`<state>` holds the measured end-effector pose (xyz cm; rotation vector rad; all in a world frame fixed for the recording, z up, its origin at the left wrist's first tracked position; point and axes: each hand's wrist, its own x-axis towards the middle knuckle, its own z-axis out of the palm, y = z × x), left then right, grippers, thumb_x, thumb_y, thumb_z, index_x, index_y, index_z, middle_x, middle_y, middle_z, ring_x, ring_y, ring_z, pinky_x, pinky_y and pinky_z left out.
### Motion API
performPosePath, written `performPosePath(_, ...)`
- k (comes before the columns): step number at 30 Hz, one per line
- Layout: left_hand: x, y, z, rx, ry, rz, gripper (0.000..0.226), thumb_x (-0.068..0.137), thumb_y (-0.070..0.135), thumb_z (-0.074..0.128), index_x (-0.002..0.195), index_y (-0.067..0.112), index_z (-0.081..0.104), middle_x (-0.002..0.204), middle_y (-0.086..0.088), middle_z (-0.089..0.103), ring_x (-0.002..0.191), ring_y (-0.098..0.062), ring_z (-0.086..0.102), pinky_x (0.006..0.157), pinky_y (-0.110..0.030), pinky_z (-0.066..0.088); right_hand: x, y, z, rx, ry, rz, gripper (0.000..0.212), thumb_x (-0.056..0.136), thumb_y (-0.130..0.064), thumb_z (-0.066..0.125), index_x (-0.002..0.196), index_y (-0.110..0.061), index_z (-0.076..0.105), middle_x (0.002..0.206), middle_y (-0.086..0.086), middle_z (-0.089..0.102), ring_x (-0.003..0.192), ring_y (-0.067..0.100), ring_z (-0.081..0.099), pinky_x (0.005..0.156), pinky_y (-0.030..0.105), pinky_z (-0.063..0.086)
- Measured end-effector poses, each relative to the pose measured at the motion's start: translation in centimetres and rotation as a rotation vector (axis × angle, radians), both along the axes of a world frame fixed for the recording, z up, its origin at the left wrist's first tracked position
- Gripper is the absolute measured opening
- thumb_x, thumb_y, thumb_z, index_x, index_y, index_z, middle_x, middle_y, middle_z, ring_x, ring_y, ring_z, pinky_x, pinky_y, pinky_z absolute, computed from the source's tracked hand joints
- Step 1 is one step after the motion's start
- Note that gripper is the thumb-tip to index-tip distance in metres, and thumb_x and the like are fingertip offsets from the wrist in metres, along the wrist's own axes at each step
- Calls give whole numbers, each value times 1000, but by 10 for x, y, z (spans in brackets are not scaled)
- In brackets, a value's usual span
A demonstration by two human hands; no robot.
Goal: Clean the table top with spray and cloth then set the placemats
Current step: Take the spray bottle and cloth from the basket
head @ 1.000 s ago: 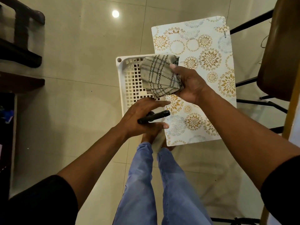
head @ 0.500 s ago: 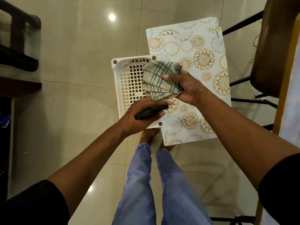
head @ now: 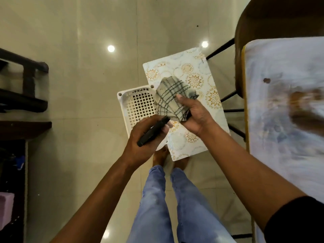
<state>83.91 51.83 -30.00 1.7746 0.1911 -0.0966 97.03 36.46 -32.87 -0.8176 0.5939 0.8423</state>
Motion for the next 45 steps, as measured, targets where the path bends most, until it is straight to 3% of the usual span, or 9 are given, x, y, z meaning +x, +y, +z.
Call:
performPosePath(4, -4, -10, 47, -46, -34, -49, 14, 107, 18, 61, 110, 11, 73, 109, -4, 76, 109, -24, 73, 96, -39, 56, -29, -26, 57, 30, 36, -121, 50, 95, -8, 59, 143, 3, 50, 139, 25, 60, 129, 41, 58, 109, 59, 45)
performPosePath(11, -2, -45, 112, -97, -65, -222, 23, 101, 34, 68, 96, 12, 73, 88, -4, 78, 83, -27, 78, 81, -59, 60, -87, -84, 152, -15, -57, -267, 44, 92, 2, 58, 136, 3, 57, 130, 25, 65, 118, 42, 65, 87, 56, 59)
performPosePath(15, -2, -72, 135, -99, -116, -361, 31, 102, 37, 68, 97, 8, 75, 74, -4, 75, 77, -25, 78, 77, -54, 60, -122, -117, 180, -131, -118, -419, 47, 84, 5, 65, 130, 3, 62, 124, 25, 69, 111, 42, 69, 83, 56, 60)
performPosePath(21, -16, -124, 151, -127, -139, -645, 49, 103, 52, 67, 95, 5, 78, 71, -5, 71, 68, -25, 73, 68, -51, 58, -188, -164, 199, -316, -154, -653, 39, 86, 5, 68, 125, 3, 65, 121, 27, 69, 110, 44, 69, 96, 64, 52)
performPosePath(26, -38, -180, 158, -137, -98, -856, 31, 104, 33, 67, 92, 6, 76, 71, -8, 70, 69, -27, 72, 68, -41, 56, -248, -203, 218, -358, -186, -870, 27, 89, 6, 66, 116, 1, 69, 115, 26, 72, 107, 43, 70, 89, 60, 57)
performPosePath(30, -65, -227, 163, -151, -96, -1033, 38, 103, 37, 68, 91, 1, 73, 73, -11, 67, 68, -31, 69, 65, -49, 57, -300, -233, 224, -357, -137, -1061, 31, 89, 6, 66, 120, 8, 62, 115, 28, 71, 103, 43, 71, 80, 57, 61)
performPosePath(36, -125, -285, 167, -124, -92, -1244, 27, 100, 28, 73, 88, 4, 75, 73, -14, 68, 59, -29, 69, 57, -39, 54, -398, -267, 220, -347, -101, -1322, 32, 86, 5, 71, 117, 7, 65, 119, 30, 69, 110, 46, 68, 95, 69, 51)
performPosePath(41, -184, -330, 164, -67, -80, -1427, 34, 98, 37, 71, 85, 6, 76, 75, -19, 69, 56, -35, 60, 51, -50, 48, -486, -285, 206, -435, -11, -1453, 30, 88, 4, 69, 118, 4, 67, 114, 26, 72, 105, 43, 71, 92, 66, 53)
performPosePath(45, -235, -362, 164, -3, 4, -1553, 23, 104, 13, 69, 82, 9, 76, 77, -12, 73, 57, -14, 59, 56, -27, 45, -547, -294, 195, -474, 40, -1570, 22, 90, 4, 68, 110, -2, 70, 109, 22, 75, 99, 39, 73, 83, 54, 60)
